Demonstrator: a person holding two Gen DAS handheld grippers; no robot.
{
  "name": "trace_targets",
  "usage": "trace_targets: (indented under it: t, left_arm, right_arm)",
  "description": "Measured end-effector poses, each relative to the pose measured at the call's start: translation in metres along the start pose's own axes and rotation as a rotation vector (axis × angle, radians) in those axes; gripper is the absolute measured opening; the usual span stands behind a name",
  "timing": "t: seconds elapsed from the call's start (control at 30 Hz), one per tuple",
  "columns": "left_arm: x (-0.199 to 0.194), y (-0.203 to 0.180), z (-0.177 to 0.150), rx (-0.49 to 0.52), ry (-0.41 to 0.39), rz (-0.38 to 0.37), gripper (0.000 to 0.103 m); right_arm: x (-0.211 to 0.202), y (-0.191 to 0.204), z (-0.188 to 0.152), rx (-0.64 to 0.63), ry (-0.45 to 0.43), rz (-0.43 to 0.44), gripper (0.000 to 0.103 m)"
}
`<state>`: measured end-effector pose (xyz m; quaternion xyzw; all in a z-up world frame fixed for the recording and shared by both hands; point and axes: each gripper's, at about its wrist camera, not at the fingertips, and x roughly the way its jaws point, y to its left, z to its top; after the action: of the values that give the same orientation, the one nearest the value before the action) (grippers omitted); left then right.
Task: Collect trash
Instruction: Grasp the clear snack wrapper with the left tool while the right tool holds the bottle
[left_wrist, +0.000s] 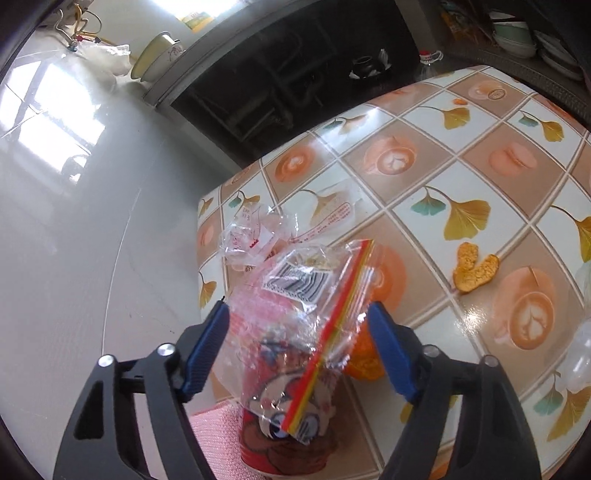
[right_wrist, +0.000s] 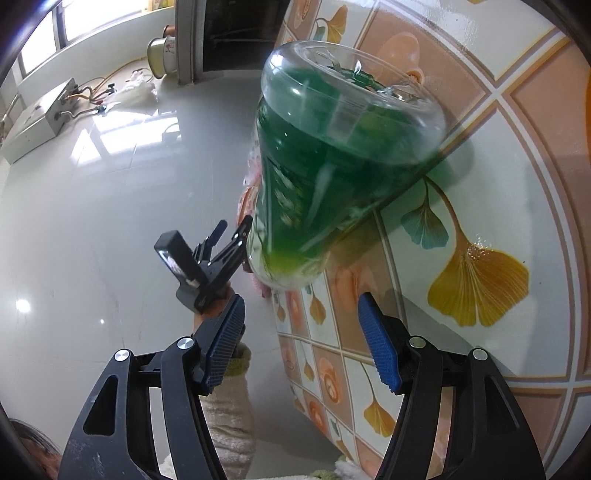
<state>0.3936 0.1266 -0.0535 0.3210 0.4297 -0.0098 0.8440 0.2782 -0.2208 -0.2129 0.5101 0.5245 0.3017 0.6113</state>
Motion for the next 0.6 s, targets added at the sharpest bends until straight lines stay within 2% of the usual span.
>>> trace_targets:
  t: [0.2,0.3,0.6]
  left_arm:
    - [0.01,0.0,0.002,0.032,0.029,-0.005,0.046]
    - [0.011,0.002,0.005,0.037,0.024,0.0,0.04]
    - [-0.007,0.016,0.003,0.05,-0.042,0.092,0.015]
  right_arm:
    - [-0.006,-0.004,-0.006,-0.008,0.001,0.005,0.062]
    - [-0.007,-0.006,-0.006,-0.012,0.002,0.005,0.062]
    - [-0.013,-0.002,-0.01,-0.047,-0.018,-0.038,0.062]
